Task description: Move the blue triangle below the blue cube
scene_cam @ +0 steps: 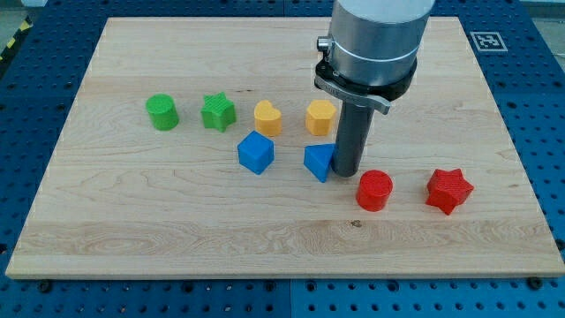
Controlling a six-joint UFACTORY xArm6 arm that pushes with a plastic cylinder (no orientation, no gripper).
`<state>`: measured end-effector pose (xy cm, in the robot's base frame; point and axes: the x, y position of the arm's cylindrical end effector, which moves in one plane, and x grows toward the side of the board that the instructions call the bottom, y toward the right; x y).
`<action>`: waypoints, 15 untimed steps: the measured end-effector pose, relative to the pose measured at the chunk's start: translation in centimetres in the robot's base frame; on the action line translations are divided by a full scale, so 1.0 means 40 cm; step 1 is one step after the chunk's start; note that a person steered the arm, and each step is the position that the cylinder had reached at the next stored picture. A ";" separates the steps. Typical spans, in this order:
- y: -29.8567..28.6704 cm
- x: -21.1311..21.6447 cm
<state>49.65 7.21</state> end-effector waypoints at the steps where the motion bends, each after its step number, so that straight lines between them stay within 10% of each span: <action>1: 0.000 -0.081; 15: -0.104 -0.064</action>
<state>47.10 3.06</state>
